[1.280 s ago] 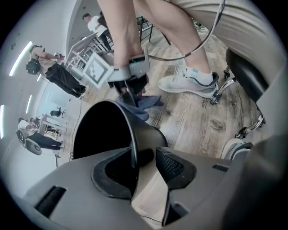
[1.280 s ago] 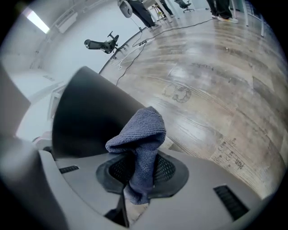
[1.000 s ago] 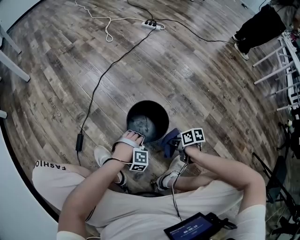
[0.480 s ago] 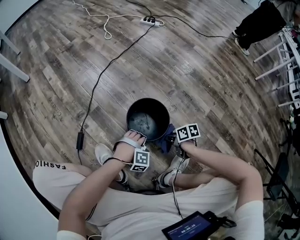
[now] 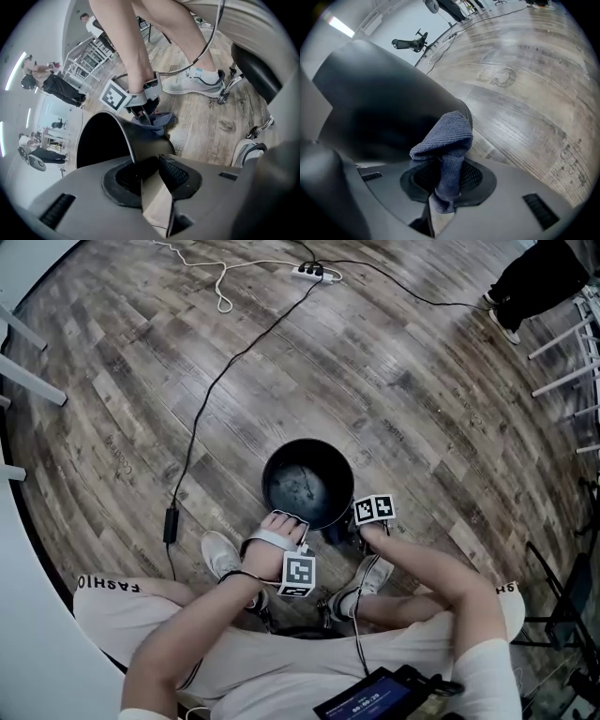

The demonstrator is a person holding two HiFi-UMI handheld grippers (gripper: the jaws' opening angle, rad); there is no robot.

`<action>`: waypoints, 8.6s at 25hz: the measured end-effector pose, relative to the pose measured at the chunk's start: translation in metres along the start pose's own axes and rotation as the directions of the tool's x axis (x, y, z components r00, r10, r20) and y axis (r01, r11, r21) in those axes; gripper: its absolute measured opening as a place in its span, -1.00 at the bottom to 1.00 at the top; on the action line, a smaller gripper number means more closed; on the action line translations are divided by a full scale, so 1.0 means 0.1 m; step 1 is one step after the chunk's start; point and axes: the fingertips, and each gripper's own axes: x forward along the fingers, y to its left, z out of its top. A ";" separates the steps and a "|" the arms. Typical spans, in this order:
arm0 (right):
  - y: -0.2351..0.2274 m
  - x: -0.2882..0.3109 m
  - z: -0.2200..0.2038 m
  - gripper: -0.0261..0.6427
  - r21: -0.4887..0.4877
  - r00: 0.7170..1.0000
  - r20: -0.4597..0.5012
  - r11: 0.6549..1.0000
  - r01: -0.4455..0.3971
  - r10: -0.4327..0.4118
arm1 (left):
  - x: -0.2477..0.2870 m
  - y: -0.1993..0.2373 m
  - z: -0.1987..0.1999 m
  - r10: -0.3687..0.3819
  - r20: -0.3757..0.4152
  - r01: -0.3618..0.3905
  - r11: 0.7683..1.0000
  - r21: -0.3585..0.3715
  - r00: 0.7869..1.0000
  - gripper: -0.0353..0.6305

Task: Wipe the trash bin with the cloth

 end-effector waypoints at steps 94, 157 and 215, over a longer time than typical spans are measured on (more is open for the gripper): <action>1.19 -1.05 0.04 -0.70 -0.081 0.999 0.006 0.996 -0.047 0.048 | 0.00 0.05 -0.31 0.059 -0.029 -0.056 0.993 0.107 0.998 -0.50; 1.14 -0.81 0.14 -0.70 -0.157 0.999 0.005 0.986 -0.050 0.051 | -0.01 0.04 -0.21 0.017 0.024 -0.017 1.000 -0.004 1.000 -0.53; 0.96 -0.65 0.11 -0.70 -0.087 0.999 0.007 0.995 -0.043 0.044 | 0.05 -0.09 -0.31 -0.021 -0.049 0.024 0.998 0.064 0.999 -0.52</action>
